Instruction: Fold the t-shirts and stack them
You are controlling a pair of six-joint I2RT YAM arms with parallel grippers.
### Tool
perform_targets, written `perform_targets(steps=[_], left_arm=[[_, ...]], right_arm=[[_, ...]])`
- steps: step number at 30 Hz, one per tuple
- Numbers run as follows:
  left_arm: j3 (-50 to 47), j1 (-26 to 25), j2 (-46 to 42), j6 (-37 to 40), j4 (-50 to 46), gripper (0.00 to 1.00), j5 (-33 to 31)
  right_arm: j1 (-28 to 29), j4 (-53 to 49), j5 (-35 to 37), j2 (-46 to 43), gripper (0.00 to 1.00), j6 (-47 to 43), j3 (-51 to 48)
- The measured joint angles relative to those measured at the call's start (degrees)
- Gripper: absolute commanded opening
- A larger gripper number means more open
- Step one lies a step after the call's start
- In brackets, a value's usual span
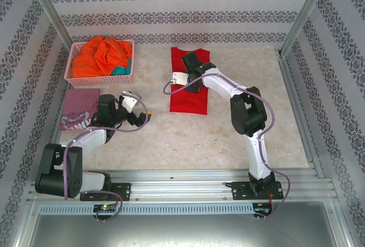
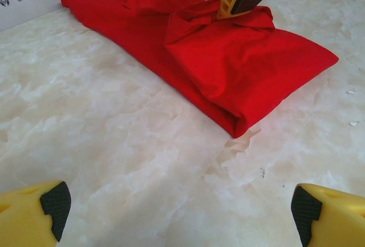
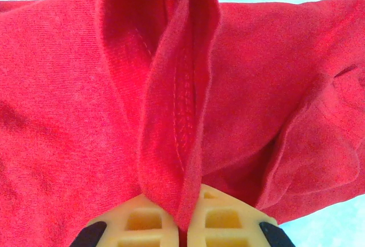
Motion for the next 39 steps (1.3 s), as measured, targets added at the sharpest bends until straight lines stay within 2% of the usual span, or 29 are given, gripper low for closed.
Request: perform_targets(steps=[4, 5, 6, 7, 8, 10, 13, 21, 24, 27, 33, 39], left_arm=[[0.0, 0.0, 0.0, 0.0, 0.4, 1.0, 0.0], [0.0, 0.0, 0.0, 0.0, 0.5, 1.0, 0.0], [-0.1, 0.0, 0.0, -0.1, 0.8, 1.0, -0.2], [-0.1, 0.0, 0.0, -0.2, 1.0, 1.0, -0.4], [-0.1, 0.0, 0.0, -0.3, 1.3, 1.0, -0.7], [-0.1, 0.0, -0.1, -0.7, 1.9, 1.0, -1.1], [-0.5, -0.1, -0.9, -2.1, 3.4, 1.0, -1.9], [-1.0, -0.9, -3.9, -2.8, 3.7, 1.0, -3.6], [-1.6, -0.9, -4.8, -2.1, 3.7, 1.0, -3.9], [-2.3, -0.9, -5.3, -1.6, 3.7, 1.0, -3.9], [-2.4, -1.0, -5.2, -1.5, 3.8, 1.0, -3.4], [-2.4, -1.2, -5.2, -1.6, 4.0, 1.0, -2.7]], right_arm=[[0.0, 0.2, 0.0, 1.1, 0.0, 0.0, 0.5], [0.0, 0.2, 0.0, 1.4, 0.04, 0.0, 0.6], [0.0, 0.3, 0.1, 1.6, 0.14, 0.0, 0.6], [0.0, 0.4, 0.3, 1.9, 0.32, 0.3, 0.6], [0.0, 0.4, 0.5, 2.0, 0.45, 0.2, 0.6], [0.0, 0.7, 1.5, 2.1, 0.55, 0.4, 0.6], [0.0, 4.0, 2.2, 1.2, 0.62, 2.4, -0.8], [0.2, 13.3, -0.4, -12.4, 0.65, 6.3, -19.1], [1.0, 13.1, -4.1, -17.6, 0.61, 6.3, -25.3], [2.9, 11.5, -6.9, -20.6, 0.53, 6.5, -29.0], [6.9, 8.0, -7.8, -19.1, 0.45, 6.7, -29.9], [6.4, 7.6, -7.6, -13.6, 0.44, 6.9, -29.0]])
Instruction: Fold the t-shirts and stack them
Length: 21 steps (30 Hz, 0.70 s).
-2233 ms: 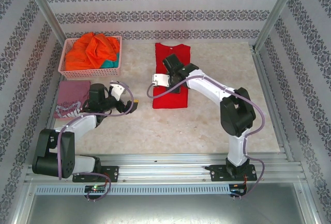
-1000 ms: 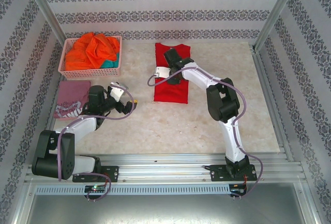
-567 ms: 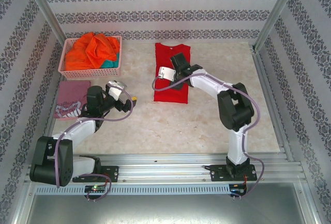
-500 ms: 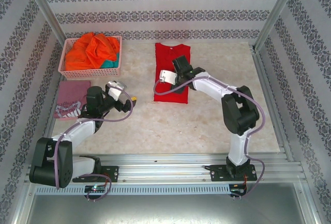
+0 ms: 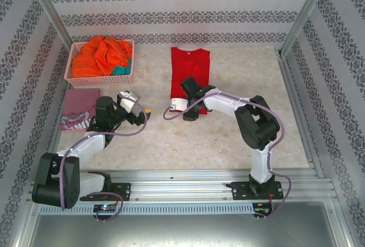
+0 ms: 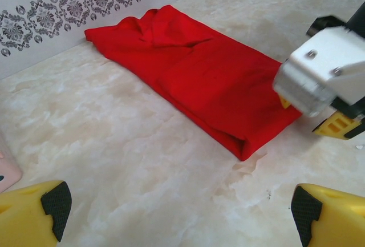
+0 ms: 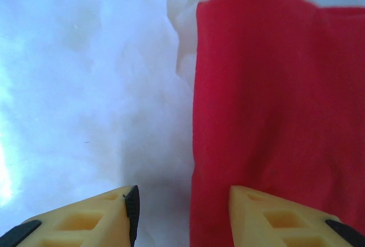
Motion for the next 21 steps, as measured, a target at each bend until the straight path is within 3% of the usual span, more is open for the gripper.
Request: perform_targets(steps=[5, 12, 21], left_arm=[[-0.5, 0.0, -0.1, -0.2, 0.7, 1.0, 0.1], [-0.7, 0.0, -0.3, -0.4, 0.7, 1.0, 0.1], [-0.7, 0.0, -0.3, -3.7, 1.2, 1.0, -0.8]], right_arm=[[-1.0, 0.0, 0.0, 3.3, 0.37, -0.1, 2.1], [-1.1, 0.3, 1.7, 4.1, 0.0, 0.0, 3.5], [-0.7, 1.9, 2.8, -1.8, 0.0, 1.0, -3.7]])
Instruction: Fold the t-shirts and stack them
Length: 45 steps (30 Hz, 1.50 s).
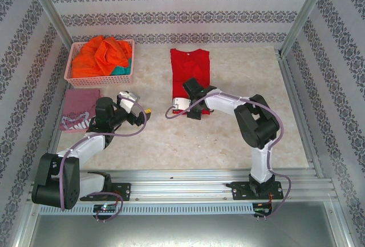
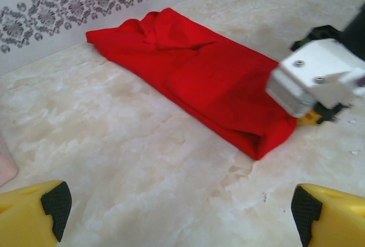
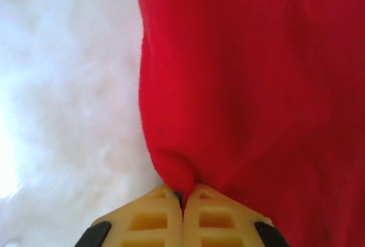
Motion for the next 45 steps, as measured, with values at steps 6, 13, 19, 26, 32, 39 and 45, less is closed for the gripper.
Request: perform_targets(steps=[6, 13, 19, 26, 32, 39, 45], left_arm=[[2.5, -1.4, 1.4, -17.2, 1.5, 1.0, -7.5], [13.9, -9.0, 7.2, -37.6, -3.4, 0.93, -19.0], [23.6, -11.1, 20.8, -52.4, -9.6, 0.83, -21.4], [35.2, -14.1, 33.9, -61.3, -17.3, 0.7, -19.6], [42.2, -14.9, 40.8, -65.6, -20.6, 0.5, -17.2], [44.1, -16.1, 44.9, -68.5, -21.9, 0.35, -15.5], [44.9, -16.1, 47.1, -70.1, -21.9, 0.32, -14.0]], right_arm=[[2.2, -1.5, -1.4, -9.8, 0.0, 3.2, -8.1], [6.4, -3.3, -3.3, -17.5, 0.0, 7.8, -12.5], [8.7, -5.5, -4.3, -21.7, 0.0, 10.4, -14.8], [9.5, -6.7, -5.4, -28.6, 0.0, 12.8, -18.7], [9.5, -7.0, -5.4, -30.8, 0.0, 13.8, -19.8], [9.5, -6.9, -5.3, -31.2, 0.0, 13.8, -19.8], [9.5, -6.8, -5.3, -31.2, 0.0, 13.8, -19.8]])
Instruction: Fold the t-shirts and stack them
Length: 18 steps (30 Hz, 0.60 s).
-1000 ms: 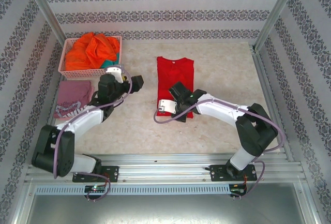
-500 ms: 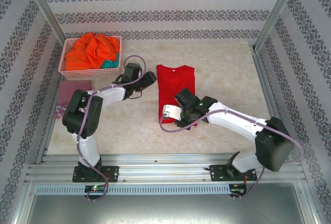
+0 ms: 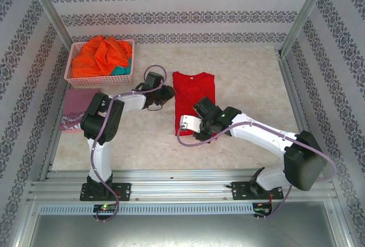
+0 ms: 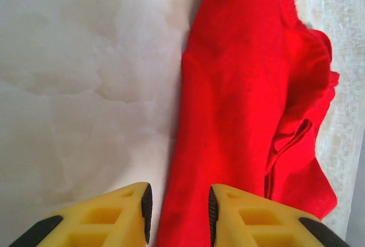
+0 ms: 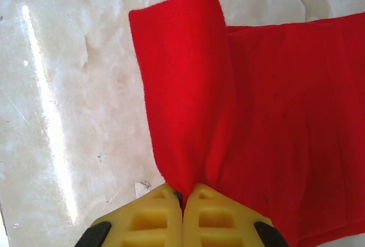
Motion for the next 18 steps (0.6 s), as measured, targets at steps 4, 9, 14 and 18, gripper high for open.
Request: perform_targets(steps=[4, 9, 14, 18], left_arm=[[1.4, 0.0, 2.4, -0.7, 0.2, 0.29, 1.0], [2.8, -0.1, 4.0, -2.0, 0.9, 0.21, 2.5], [3.7, -0.3, 5.1, -2.5, 1.8, 0.21, 3.5], [3.9, -0.4, 5.5, -2.7, 2.0, 0.19, 4.3]], right_arm=[[0.0, 0.0, 0.0, 0.0, 0.0, 0.0, 0.0], [0.0, 0.0, 0.1, 0.0, 0.0, 0.0, 0.0], [0.0, 0.1, 0.1, 0.4, 0.0, 0.0, 0.0], [0.0, 0.1, 0.1, 0.9, 0.0, 0.0, 0.0]])
